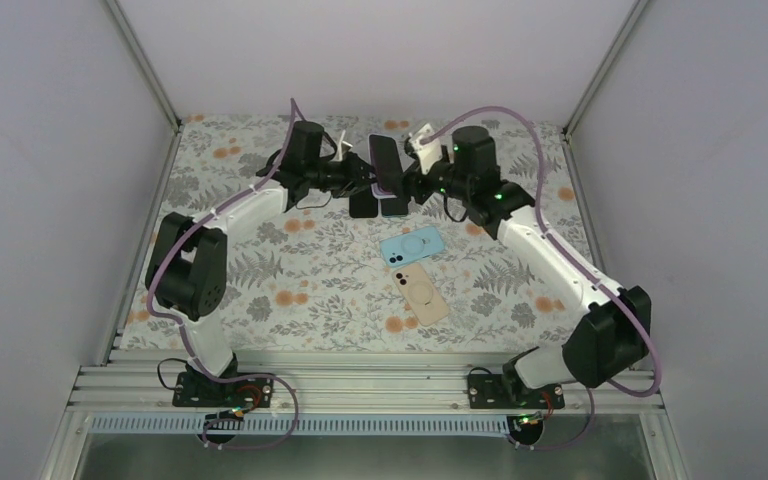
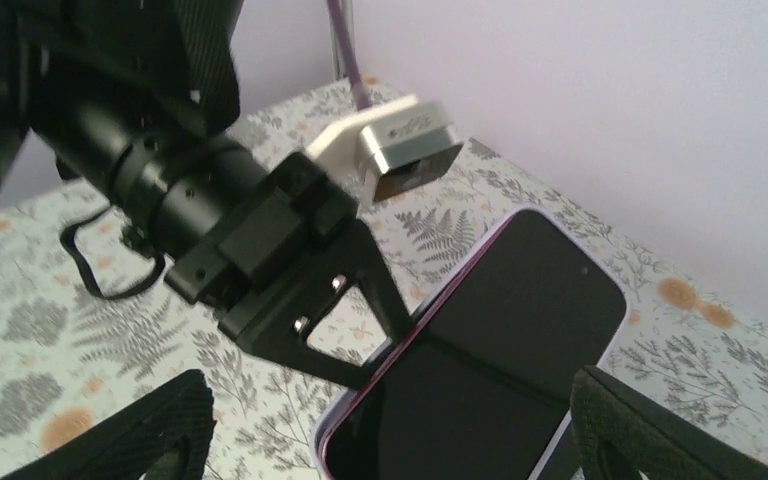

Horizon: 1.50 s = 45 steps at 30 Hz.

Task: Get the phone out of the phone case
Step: Remove the phone case from the phone.

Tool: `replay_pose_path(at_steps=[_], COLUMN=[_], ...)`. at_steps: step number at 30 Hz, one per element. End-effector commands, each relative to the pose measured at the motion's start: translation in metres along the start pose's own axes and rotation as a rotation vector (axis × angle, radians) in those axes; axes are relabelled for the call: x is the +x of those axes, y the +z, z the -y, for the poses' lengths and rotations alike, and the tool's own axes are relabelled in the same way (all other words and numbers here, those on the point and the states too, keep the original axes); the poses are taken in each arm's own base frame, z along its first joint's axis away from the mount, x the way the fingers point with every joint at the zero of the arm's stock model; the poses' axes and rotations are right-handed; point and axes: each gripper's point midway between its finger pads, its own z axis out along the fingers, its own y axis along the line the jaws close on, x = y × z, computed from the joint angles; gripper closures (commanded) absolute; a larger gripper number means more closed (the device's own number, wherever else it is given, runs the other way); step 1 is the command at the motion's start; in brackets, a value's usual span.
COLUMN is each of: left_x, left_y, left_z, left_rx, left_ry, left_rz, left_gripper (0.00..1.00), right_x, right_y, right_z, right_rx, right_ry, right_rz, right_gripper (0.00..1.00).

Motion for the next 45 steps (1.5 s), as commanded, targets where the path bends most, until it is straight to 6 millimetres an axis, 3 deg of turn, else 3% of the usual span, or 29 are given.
replay_pose_path(at_steps=[1,8,20,28,34,36,40,45], left_x=[-0.015,-0.015,-0.011,-0.011,-0.010,-0.010,-0.008,-0.008], left_y=[-0.009,-0.011,-0.011,-0.011,-0.012,-0.013,-0.013,-0.013], left_z=[0.020,0.021,0.022,0.023,0.026,0.026,0.027,0.025], left_rx=[0.059,0.077,0.107,0.119,0.129,0.132,0.143,0.139], left_ry=[0.018,0.000,-0.024,-0.033,-0.033,-0.036,-0.043,-0.046], left_rz=[0.046,0.042,0.027,0.023,0.020,0.019,0.014,0.016], left_gripper=[0.98,0.98,0.98,0.98,0.98,0.98,0.98,0.98], right_x=[0.015,0.036,0.047,0.058,0.061,0.059,0.052,0.036], right_y=[0.015,0.033,0.046,0.048,0.044,0.040,0.034,0.024], right_z=[0.002,-0.003,0.019,0.018,0.035,0.040,0.047,0.042], right_rx=[0.116,0.194,0.363,0.363,0.475,0.513,0.574,0.607], right_ry=[-0.159,-0.282,-0.381,-0.409,-0.441,-0.457,-0.479,-0.492], right_rz=[-0.038,-0.077,-0.100,-0.117,-0.122,-0.112,-0.090,-0.036], right_gripper=[0.17,0.20,0.34,0.28,0.29,0.33,0.50,0.66])
